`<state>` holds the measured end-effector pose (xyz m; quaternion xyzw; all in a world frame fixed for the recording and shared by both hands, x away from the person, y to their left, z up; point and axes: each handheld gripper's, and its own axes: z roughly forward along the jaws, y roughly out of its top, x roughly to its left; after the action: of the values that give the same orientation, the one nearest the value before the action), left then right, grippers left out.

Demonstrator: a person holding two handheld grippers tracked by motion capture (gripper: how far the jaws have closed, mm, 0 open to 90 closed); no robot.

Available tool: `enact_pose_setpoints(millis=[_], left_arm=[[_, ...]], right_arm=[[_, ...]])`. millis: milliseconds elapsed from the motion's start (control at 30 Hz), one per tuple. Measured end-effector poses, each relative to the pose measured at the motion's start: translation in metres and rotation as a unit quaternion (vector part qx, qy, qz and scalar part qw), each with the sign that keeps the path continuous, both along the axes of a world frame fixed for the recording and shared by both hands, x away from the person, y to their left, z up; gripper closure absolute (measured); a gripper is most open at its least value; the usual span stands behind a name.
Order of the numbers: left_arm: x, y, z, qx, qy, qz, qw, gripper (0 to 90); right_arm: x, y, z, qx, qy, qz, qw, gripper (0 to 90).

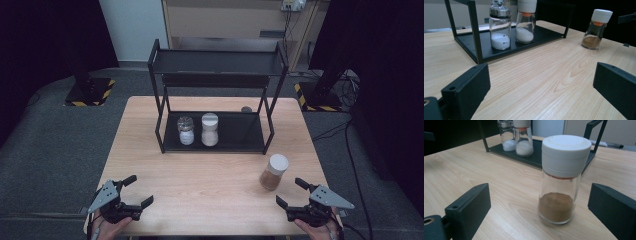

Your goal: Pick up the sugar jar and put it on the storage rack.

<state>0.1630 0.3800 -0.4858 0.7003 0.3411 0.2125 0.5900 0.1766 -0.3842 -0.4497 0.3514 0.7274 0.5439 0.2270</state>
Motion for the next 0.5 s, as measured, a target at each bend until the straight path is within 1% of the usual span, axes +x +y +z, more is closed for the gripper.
enact_pose_setpoints(millis=[133, 267, 500], left_arm=[[-0.0009, 0.0003, 0.0000, -0.001, -0.003, 0.001, 1.0000, 0.0], [-0.0009, 0.0004, -0.0001, -0.002, -0.003, 0.001, 1.0000, 0.0], [-0.0007, 0.0010, -0.0004, -0.004, -0.001, 0.002, 1.0000, 0.0]], right_arm=[[-0.0009, 0.0006, -0.0010, -0.004, -0.002, -0.006, 1.0000, 4.6], [-0.0005, 0.0014, -0.0005, -0.007, 0.001, -0.005, 1.0000, 4.6], [-0.0016, -0.0018, -0.0017, 0.005, 0.003, -0.017, 0.9998, 4.5]])
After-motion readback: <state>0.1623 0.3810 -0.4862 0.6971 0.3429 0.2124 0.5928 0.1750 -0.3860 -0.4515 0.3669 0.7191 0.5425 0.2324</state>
